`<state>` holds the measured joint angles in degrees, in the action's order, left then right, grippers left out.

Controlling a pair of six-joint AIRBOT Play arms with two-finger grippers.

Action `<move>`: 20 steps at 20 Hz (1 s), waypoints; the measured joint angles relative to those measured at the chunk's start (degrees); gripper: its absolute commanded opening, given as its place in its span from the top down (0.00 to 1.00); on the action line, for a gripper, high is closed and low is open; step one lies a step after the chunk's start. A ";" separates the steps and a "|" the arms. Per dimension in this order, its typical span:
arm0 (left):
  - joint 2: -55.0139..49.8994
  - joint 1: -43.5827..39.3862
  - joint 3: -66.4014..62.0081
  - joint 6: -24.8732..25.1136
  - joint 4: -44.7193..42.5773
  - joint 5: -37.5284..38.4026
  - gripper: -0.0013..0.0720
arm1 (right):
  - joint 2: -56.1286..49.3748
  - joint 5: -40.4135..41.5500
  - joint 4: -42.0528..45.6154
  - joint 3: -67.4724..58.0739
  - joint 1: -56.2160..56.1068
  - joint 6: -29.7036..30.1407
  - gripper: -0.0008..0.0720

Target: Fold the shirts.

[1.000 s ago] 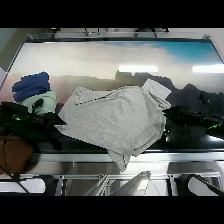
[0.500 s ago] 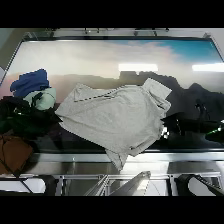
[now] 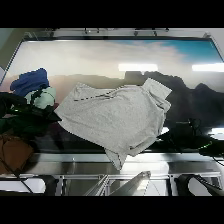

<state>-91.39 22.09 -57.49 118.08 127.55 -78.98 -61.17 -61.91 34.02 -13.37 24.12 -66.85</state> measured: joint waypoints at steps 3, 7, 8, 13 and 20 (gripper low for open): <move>0.00 0.00 -0.09 -0.04 0.02 -0.50 0.95 | 0.13 3.67 -2.12 1.29 -5.79 -0.52 0.49; 0.00 0.00 -0.11 -0.20 0.04 -0.59 0.95 | 0.04 11.80 -7.58 1.90 -17.57 -0.37 0.97; 0.00 0.00 -0.13 -0.20 0.17 -0.61 0.95 | 0.02 13.05 -9.20 2.03 -19.76 0.39 0.97; 2.45 0.61 -0.46 1.05 8.50 -3.69 0.95 | 4.81 7.93 -20.20 -0.81 -20.65 8.35 0.97; 21.55 0.79 -11.19 4.61 24.35 -13.57 0.95 | 23.19 -13.09 -28.20 -25.79 4.98 9.86 0.97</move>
<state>-69.84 22.87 -68.69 122.69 151.89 -92.55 -37.98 -75.00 5.82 -39.16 29.10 -56.99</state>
